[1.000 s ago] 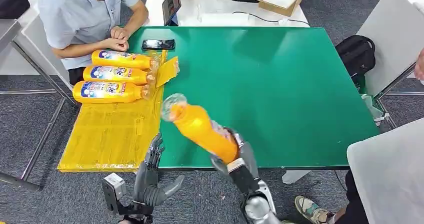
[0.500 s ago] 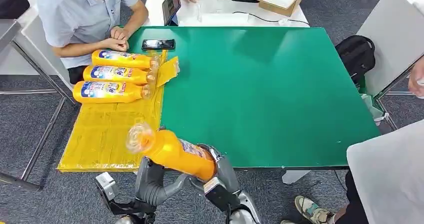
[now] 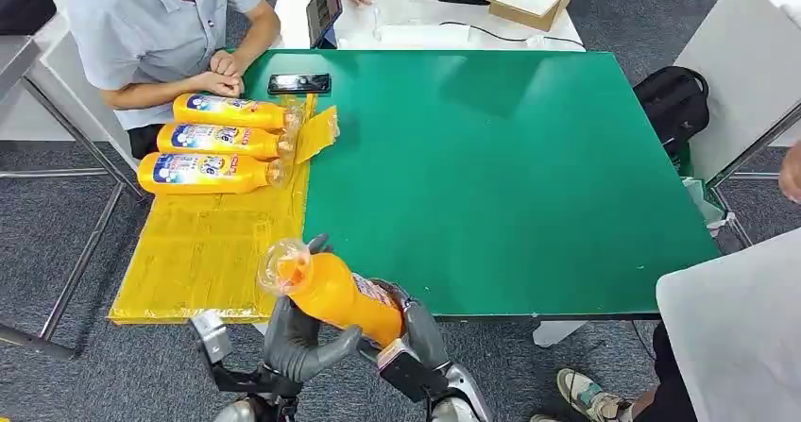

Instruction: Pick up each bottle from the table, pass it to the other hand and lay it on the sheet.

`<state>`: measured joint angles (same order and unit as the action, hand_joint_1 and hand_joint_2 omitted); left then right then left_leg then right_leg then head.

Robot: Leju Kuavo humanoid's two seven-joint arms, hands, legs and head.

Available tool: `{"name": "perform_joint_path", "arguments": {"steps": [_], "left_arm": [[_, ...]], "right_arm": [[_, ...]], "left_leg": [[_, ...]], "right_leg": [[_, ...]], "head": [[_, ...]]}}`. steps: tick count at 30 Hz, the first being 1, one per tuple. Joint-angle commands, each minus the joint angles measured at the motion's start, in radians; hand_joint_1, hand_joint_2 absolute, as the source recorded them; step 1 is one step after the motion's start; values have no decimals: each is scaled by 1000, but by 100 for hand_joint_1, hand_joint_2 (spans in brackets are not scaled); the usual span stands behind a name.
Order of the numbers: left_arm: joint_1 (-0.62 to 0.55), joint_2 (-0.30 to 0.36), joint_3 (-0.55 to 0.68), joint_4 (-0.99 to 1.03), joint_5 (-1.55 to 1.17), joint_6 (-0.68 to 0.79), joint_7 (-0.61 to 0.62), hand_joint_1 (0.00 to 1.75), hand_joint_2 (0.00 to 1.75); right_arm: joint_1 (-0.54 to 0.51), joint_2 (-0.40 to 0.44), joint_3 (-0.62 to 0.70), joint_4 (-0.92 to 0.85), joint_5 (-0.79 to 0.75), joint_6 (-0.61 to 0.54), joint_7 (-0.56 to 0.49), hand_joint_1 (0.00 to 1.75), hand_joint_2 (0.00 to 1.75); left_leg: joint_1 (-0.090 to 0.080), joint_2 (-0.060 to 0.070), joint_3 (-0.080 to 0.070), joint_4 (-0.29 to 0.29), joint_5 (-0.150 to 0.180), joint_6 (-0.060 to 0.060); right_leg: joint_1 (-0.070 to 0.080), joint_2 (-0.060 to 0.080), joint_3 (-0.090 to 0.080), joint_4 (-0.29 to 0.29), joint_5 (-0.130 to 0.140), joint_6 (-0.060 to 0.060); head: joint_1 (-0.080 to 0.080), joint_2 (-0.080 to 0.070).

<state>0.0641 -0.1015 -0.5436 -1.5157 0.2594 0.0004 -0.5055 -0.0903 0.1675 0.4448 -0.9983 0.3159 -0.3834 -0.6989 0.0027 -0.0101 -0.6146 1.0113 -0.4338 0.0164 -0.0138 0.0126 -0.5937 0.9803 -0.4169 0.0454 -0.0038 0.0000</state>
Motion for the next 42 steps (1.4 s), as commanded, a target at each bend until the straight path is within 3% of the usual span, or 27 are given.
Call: {"name": "perform_joint_path", "arguments": {"steps": [1,11,12,13,14,15,16,17,20,22,25,26,35,40,42], "left_arm": [[-73,4,-40,188,20,-21,49,0,175],[-97,-22,-10,241,66,0,75,3,175],[-96,-23,-4,234,76,0,75,106,175],[-95,-25,0,227,88,-2,72,155,175],[-95,-25,0,227,88,-2,72,155,175],[-93,-26,3,218,103,-9,70,175,175],[-90,-26,9,208,122,-19,63,175,175],[-90,-27,9,205,125,-21,62,175,175],[-90,-27,9,205,125,-21,62,175,175],[-82,-26,18,185,153,-34,55,175,175],[-71,-26,36,159,185,-34,55,175,175],[-69,-28,45,155,199,-30,59,175,175],[-52,-27,99,132,285,-37,70,175,175],[-74,3,166,204,-86,316,-31,175,175],[-80,20,210,213,-192,390,-68,164,175]], "right_arm": [[-56,-22,119,53,19,-53,1,175,175],[-68,6,201,105,28,-55,1,175,175],[-68,6,214,112,25,-50,1,175,175],[-72,5,226,121,18,-39,1,175,175],[-72,5,226,121,18,-39,1,175,175],[-77,5,238,128,13,-31,1,175,175],[-78,1,251,126,6,-26,1,155,175],[-79,1,253,128,3,-24,1,147,175],[-79,1,253,128,3,-24,1,147,175],[-83,1,262,131,-20,-17,1,3,175],[-90,4,275,140,-41,-16,1,0,175],[-90,2,281,138,-45,-17,1,0,0],[-85,-16,301,104,-84,-47,1,0,0],[-52,-58,322,37,-99,-140,1,0,0],[-42,-63,315,23,-126,-145,1,0,0]], "left_leg": [[0,0,6,-2,-1,-1],[0,1,5,-1,-1,-1],[0,1,4,-1,-1,-1],[1,1,6,-1,-1,-1],[0,1,4,-1,-1,-1],[0,1,3,-1,0,-1],[1,1,5,-1,-1,-1],[1,1,4,-1,-1,-1],[1,1,4,-1,-1,-1],[0,0,2,-1,0,-1],[0,1,3,0,-1,-1],[1,1,5,-1,-2,-1],[1,0,5,0,-2,-1],[1,0,7,-1,-2,-1],[1,-1,6,-2,-1,-1]], "right_leg": [[1,-2,6,-2,-1,-2],[1,-1,5,-1,-1,-2],[1,0,4,-1,-1,-1],[1,-1,6,-1,-1,-2],[1,-1,4,-1,-1,-1],[0,-1,3,-1,0,-1],[1,-1,5,-1,-1,-2],[1,-1,4,-1,-1,-2],[1,-1,5,-1,-1,-2],[1,-1,3,-1,-1,-1],[1,0,3,0,-1,-1],[1,0,5,-1,-2,-2],[1,-3,6,0,-2,-2],[1,-3,7,-1,-2,-2],[1,-3,6,-2,-1,-2]], "head": [[0,0],[0,0],[0,0],[0,0],[0,0],[0,0],[0,0],[0,0],[0,0],[0,0],[0,0],[0,0],[0,0],[0,0],[0,0]]}}
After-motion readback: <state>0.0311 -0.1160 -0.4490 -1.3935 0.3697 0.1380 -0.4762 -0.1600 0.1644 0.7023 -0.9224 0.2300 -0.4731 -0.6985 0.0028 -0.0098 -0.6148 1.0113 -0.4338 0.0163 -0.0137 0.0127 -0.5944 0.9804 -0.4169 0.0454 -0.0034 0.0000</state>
